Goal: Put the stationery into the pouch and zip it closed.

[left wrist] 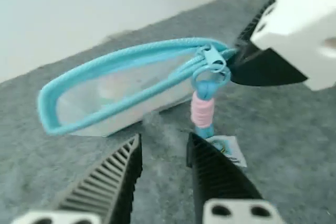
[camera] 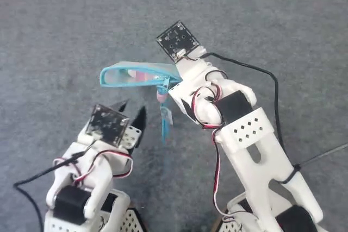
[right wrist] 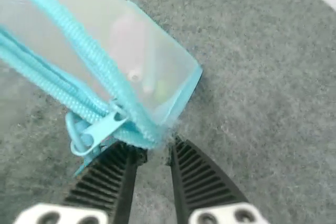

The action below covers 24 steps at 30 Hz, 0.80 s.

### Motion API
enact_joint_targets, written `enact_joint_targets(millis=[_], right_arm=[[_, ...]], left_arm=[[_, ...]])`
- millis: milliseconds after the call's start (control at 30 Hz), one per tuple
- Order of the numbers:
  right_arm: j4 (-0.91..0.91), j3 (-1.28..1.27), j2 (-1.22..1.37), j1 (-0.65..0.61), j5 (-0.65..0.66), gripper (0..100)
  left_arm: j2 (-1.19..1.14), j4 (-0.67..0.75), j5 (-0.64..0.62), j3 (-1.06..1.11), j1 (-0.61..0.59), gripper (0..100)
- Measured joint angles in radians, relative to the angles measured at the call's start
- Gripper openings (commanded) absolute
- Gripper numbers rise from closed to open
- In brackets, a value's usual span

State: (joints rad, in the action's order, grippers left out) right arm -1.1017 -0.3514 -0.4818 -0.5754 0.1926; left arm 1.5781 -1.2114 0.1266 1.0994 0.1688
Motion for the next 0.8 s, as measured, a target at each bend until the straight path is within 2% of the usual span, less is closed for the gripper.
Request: enact_joint_targets(millis=[367, 633, 800], right_arm=[[-0.048, 0.0, -0.006, -0.098, 0.0, 0.8], [-0.061, 0.0, -0.147, -0.133, 0.014, 0.8], [-0.061, -0.04, -0.187, -0.14, 0.043, 0.8]], left_arm=[[-0.092, 0.0, 0.032, 0.009, 0.044, 25], [-0.143, 0.055, 0.064, 0.089, 0.044, 25], [-0.144, 0.107, 0.064, 0.129, 0.044, 19]])
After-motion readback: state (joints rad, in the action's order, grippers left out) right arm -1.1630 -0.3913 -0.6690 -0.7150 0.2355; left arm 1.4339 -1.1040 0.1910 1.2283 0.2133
